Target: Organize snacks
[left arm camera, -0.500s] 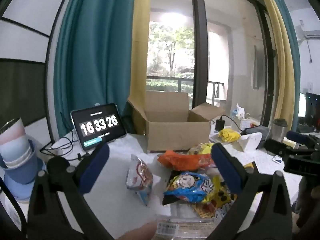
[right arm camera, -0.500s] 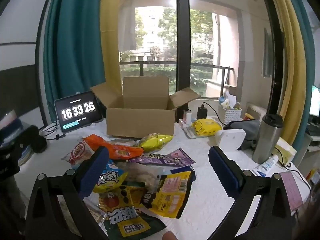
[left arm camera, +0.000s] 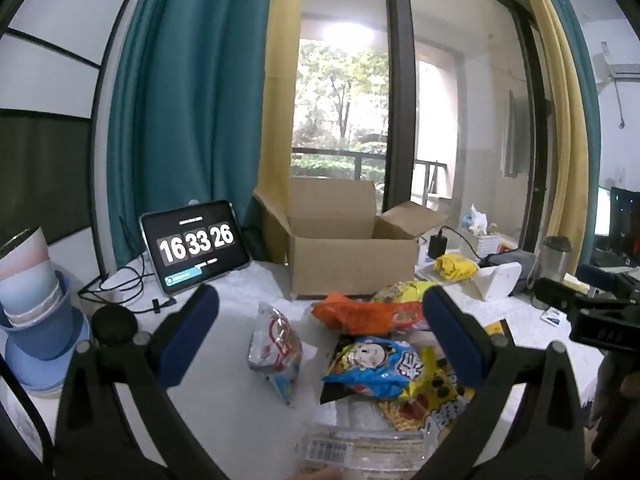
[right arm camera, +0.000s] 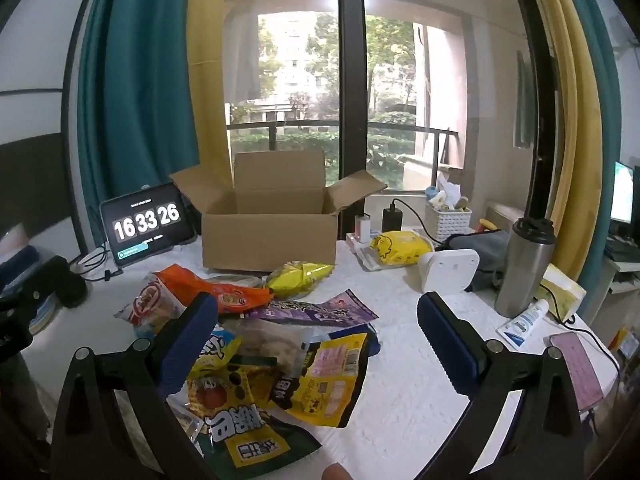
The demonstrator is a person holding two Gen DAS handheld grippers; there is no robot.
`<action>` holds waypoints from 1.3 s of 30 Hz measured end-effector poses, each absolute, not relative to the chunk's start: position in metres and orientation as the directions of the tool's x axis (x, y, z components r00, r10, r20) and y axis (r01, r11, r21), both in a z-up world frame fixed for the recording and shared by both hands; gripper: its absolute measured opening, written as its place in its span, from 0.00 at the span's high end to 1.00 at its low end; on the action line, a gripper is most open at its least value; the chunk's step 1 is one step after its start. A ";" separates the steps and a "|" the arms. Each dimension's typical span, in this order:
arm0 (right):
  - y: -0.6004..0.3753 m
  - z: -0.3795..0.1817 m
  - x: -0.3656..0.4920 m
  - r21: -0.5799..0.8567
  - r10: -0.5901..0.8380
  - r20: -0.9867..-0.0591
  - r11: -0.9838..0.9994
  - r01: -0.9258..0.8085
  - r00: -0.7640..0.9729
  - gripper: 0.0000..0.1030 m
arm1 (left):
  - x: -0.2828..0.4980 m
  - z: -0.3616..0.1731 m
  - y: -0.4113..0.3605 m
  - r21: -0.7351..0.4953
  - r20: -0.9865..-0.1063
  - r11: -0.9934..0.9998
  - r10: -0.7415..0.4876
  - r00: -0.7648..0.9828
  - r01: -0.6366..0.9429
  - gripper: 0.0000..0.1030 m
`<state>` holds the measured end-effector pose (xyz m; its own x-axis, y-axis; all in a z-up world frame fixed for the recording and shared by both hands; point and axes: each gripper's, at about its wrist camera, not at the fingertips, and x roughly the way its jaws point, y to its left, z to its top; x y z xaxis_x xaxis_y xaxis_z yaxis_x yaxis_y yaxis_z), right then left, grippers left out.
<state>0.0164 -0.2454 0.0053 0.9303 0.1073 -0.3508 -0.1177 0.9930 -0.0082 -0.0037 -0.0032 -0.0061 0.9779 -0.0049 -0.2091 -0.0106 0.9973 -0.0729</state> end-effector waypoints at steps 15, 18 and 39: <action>-0.249 0.004 0.018 -0.011 0.105 -0.349 0.993 -0.116 0.931 0.01 | -0.006 -0.005 -0.002 -0.077 -0.209 0.997 -0.003 0.978 -0.013 0.00; -0.249 0.004 0.018 -0.010 0.105 -0.349 0.993 -0.116 0.931 0.01 | -0.007 -0.005 -0.002 -0.078 -0.210 0.997 -0.007 0.978 -0.010 0.00; -0.249 0.004 0.018 -0.011 0.105 -0.350 0.993 -0.116 0.931 0.01 | -0.007 -0.006 -0.008 -0.076 -0.215 0.997 -0.020 0.976 0.004 0.00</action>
<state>0.0177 -0.2487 0.0036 0.9308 0.1048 -0.3501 -0.1158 0.9932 -0.0106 -0.0065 -0.0077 -0.0058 0.9764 -0.0203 -0.2151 0.0041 0.9971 -0.0758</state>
